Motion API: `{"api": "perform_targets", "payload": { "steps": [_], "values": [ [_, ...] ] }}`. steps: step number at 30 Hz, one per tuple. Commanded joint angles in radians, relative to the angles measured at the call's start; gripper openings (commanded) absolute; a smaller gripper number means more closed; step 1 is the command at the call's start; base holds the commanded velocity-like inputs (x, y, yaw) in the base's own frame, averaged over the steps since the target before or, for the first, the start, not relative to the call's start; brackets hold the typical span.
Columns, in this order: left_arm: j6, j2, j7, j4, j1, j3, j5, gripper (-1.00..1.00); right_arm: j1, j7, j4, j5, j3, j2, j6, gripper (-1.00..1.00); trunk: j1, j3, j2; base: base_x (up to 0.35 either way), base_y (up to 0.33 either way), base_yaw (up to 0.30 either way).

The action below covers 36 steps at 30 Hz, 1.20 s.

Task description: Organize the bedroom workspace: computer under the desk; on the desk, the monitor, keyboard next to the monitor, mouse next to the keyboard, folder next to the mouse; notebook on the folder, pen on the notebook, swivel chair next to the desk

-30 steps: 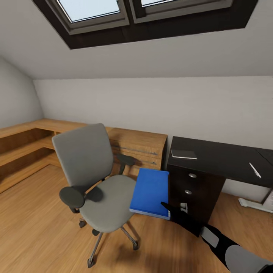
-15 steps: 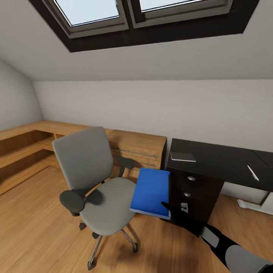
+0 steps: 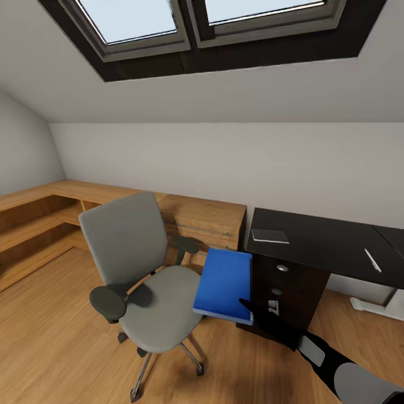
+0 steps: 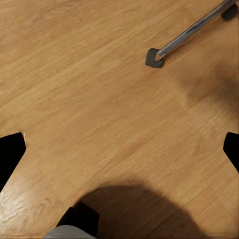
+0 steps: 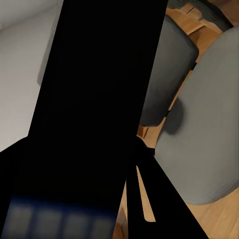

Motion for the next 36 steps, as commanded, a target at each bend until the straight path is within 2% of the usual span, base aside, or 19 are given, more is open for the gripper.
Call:
{"api": "perform_targets", "payload": {
  "steps": [1, 4, 9, 12, 16, 22, 28, 36],
  "values": [
    [-0.004, 0.001, 0.006, 0.007, 0.000, -0.006, 0.006, 1.00, -0.001, 0.002, 0.000, -0.010, 0.006, -0.001, 0.010, -1.00, -0.004, 0.002, 0.007, 0.000, 0.000, 0.000],
    [-0.014, 0.000, 0.006, 0.046, 0.000, -0.006, 0.005, 1.00, -0.001, 0.003, 0.000, -0.010, 0.006, -0.001, 0.010, -1.00, -0.016, 0.012, 0.028, 0.000, 0.000, 0.000],
    [-0.101, -0.002, 0.001, 0.130, 0.000, -0.006, 0.004, 1.00, -0.001, 0.003, 0.000, -0.010, 0.006, -0.001, 0.010, -1.00, -0.035, 0.027, 0.063, 0.000, 0.000, 0.000],
    [-0.164, -0.003, -0.030, 0.171, 0.000, -0.008, 0.004, 1.00, -0.001, 0.002, 0.000, -0.010, 0.006, -0.001, 0.010, -1.00, -0.046, 0.037, 0.084, 0.000, 0.000, 0.000],
    [-0.233, -0.006, -0.113, 0.226, 0.000, -0.011, 0.004, 1.00, -0.001, 0.002, 0.000, -0.010, 0.006, -0.001, 0.010, -1.00, -0.062, 0.049, 0.112, 0.000, 0.000, 0.000],
    [-0.323, -0.015, -0.158, 0.251, 0.000, -0.012, 0.004, 1.00, -0.001, 0.001, -0.001, -0.010, 0.006, -0.001, 0.010, -1.00, -0.085, 0.068, 0.154, 0.000, 0.000, 0.000],
    [-0.361, -0.017, -0.165, 0.255, 0.000, -0.013, 0.005, 1.00, -0.001, 0.000, -0.002, -0.013, 0.006, -0.001, 0.013, -1.00, -0.108, 0.087, 0.196, 0.000, 0.000, 0.000],
    [-0.366, -0.018, -0.166, 0.256, 0.000, -0.014, 0.006, 1.00, -0.001, -0.002, -0.008, -0.016, 0.005, -0.001, 0.024, -1.00, -0.138, 0.120, 0.252, 0.000, 0.000, -0.057]
  ]
}}
